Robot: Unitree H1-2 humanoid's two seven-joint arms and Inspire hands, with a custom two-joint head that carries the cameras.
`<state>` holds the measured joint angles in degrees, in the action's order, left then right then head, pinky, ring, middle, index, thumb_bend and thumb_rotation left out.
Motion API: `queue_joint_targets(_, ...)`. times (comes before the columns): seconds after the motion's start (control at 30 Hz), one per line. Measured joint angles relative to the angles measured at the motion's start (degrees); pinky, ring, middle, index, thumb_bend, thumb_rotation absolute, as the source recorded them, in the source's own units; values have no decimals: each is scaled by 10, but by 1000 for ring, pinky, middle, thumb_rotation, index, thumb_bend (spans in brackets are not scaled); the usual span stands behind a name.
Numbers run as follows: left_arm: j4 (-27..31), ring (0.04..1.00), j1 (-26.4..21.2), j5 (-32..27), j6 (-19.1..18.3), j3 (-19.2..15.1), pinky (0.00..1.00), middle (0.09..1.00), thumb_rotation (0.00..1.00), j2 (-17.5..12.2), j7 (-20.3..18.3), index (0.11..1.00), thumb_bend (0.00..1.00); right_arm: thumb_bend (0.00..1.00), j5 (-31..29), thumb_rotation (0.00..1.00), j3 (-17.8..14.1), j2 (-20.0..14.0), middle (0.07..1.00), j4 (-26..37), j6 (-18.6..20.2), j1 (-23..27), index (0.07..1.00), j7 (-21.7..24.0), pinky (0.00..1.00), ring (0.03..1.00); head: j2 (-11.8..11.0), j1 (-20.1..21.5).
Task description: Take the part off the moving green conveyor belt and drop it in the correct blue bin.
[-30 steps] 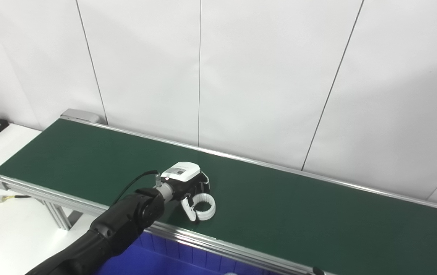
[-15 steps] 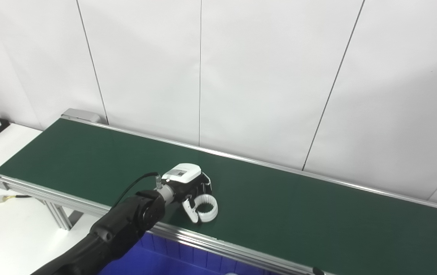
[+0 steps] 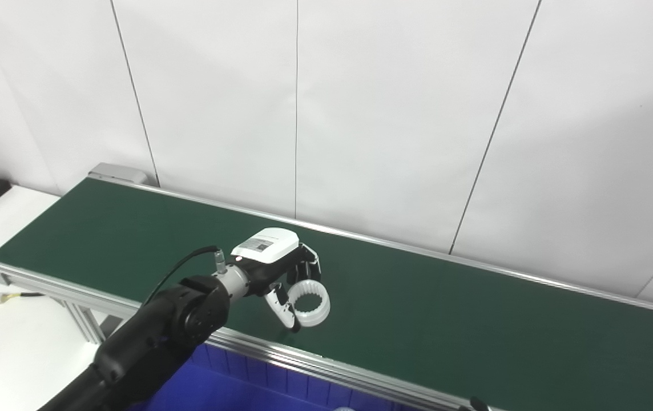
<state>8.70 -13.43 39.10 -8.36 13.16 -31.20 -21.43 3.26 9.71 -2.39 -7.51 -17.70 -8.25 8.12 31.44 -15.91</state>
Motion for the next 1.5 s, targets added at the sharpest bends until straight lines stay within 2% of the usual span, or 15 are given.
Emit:
queue_joint_targets(0.07,29,485,15,-10,-6,-10,658,479,0,0,-14,474,504,341,0,603,0,0,865,11,12,-2,912,0,785,828,7,1)
queue_joint_targets(0.1,42,483,20,-13,-6,-15,643,478,0,-1,-21,476,504,353,0,617,0,0,867,18,21,-2,913,0,791,831,24,3)
queue_joint_targets(0.13,54,478,25,-16,-6,-20,619,477,0,-2,-24,480,505,367,0,630,0,-1,868,25,27,-3,913,0,793,831,24,3)
queue_joint_targets(0.17,65,469,29,-22,-9,-24,576,478,0,-3,-32,485,505,380,0,639,0,-1,867,32,31,-3,912,0,791,831,47,2)
queue_joint_targets(0.2,75,447,31,-25,-12,-27,489,477,0,-5,-38,495,505,398,0,650,-1,-2,863,40,37,-4,908,0,785,828,64,-1)
queue_joint_targets(0.3,106,409,43,-35,-16,-44,358,471,0,-5,-46,509,503,441,-3,675,-4,-5,859,45,40,-3,902,2,769,826,77,-9)
queue_joint_targets(0.33,112,406,47,-36,-16,-47,351,469,0,-5,-47,510,503,448,-4,680,-5,-7,858,45,40,-3,902,3,768,826,77,-9)
queue_joint_targets(0.4,115,404,58,-40,-18,-52,350,467,0,-5,-48,511,503,461,-9,689,-7,-14,856,44,40,-3,900,4,764,824,92,-24)
queue_joint_targets(0.47,117,412,73,-47,-25,-55,378,472,0,-5,-52,510,503,476,-14,698,-10,-19,849,43,40,-2,894,4,748,811,92,-24)
queue_joint_targets(0.6,117,415,103,-51,-31,-61,390,471,0,-3,-53,510,503,495,-24,701,-15,-26,840,41,40,3,890,11,734,796,115,-36)
queue_joint_targets(0.93,115,411,169,-49,-38,-65,357,484,0,13,-43,509,503,529,-48,697,-24,-38,846,43,44,9,892,17,755,808,127,-49)
queue_joint_targets(1.0,106,436,173,-44,-38,-63,410,493,0,23,-37,498,504,533,-49,693,-26,-40,844,45,50,7,892,18,753,805,126,-52)
queue_joint_targets(1.13,68,430,183,-37,-35,-57,408,499,0,48,-15,500,503,514,-51,689,-27,-42,847,49,59,4,892,22,757,809,125,-56)
queue_joint_targets(1.4,-79,434,198,-39,18,-49,424,505,0,79,72,500,502,524,-50,685,-30,-46,850,63,71,-4,891,24,751,806,129,-50)
queue_joint_targets(1.5,-122,433,200,-44,28,-40,425,506,0,89,90,499,502,524,-49,702,-30,-48,851,64,72,-4,893,25,745,804,128,-49)
